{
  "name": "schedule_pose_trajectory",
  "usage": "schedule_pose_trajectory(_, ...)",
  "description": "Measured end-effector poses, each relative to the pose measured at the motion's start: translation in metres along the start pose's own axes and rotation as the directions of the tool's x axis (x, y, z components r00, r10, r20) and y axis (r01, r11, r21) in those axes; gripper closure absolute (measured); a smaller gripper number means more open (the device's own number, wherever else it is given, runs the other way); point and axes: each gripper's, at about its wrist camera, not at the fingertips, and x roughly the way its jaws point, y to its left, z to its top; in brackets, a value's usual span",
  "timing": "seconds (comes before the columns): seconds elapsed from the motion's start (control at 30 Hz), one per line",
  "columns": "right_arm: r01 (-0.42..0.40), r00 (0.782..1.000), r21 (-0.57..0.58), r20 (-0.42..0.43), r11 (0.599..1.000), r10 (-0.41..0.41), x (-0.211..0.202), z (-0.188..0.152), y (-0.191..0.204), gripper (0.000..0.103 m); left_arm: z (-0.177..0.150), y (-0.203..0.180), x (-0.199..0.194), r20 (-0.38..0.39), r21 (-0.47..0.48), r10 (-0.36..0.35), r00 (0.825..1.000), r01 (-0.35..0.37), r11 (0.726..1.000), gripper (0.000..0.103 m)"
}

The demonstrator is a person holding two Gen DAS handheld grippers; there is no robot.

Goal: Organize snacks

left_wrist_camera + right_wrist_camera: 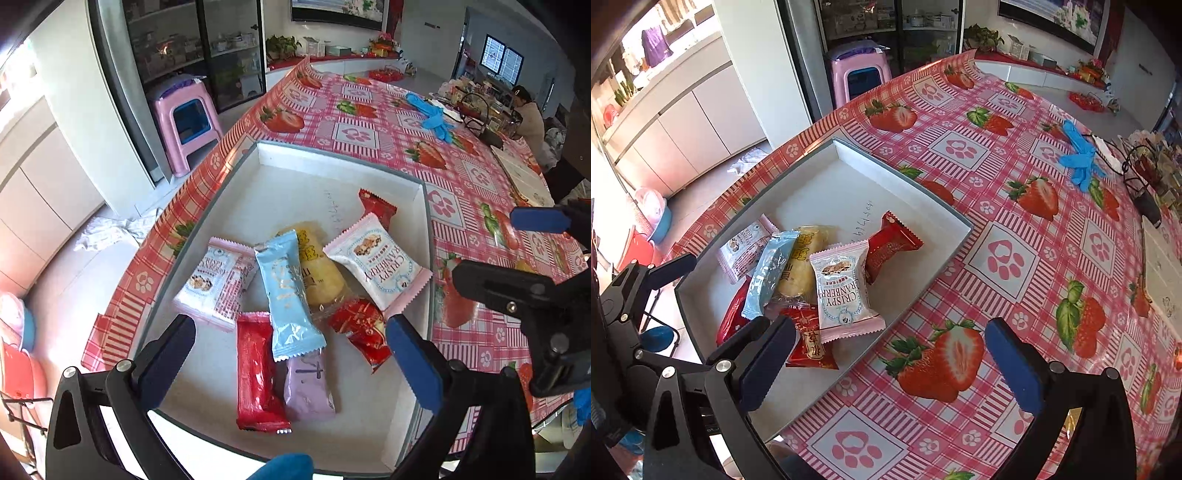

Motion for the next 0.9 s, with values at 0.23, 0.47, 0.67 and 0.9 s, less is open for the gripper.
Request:
schedule_pose_trajectory(0.23, -0.001, 1.000, -0.065, 0.005, 0.998, 0.002, -0.011, -0.009, 0.016, 0.000, -0.015, -0.002, -0.004, -0.082, -0.049, -0.044, 0.996, 0.040, 0.998, 0.000)
schedule_pose_trajectory(0.47, -0.050, 0.999, -0.049, -0.019, 0.998, 0.049, -0.002, -0.028, 0.016, 0.000, -0.043, -0.013, -0.029, -0.049, -0.031, -0.031, 0.998, 0.029, 0.999, 0.000)
schedule_pose_trajectory(0.67, -0.072, 0.996, -0.057, -0.049, 0.996, 0.070, -0.003, -0.036, 0.016, 0.000, -0.066, -0.018, -0.042, -0.031, -0.027, -0.001, 1.000, 0.000, 1.000, 0.000)
schedule_pose_trajectory(0.9, -0.082, 0.996, -0.059, -0.028, 0.995, 0.081, -0.012, -0.030, 0.018, 0.000, -0.063, -0.016, -0.037, -0.071, -0.049, 0.029, 0.997, -0.033, 0.998, 0.000)
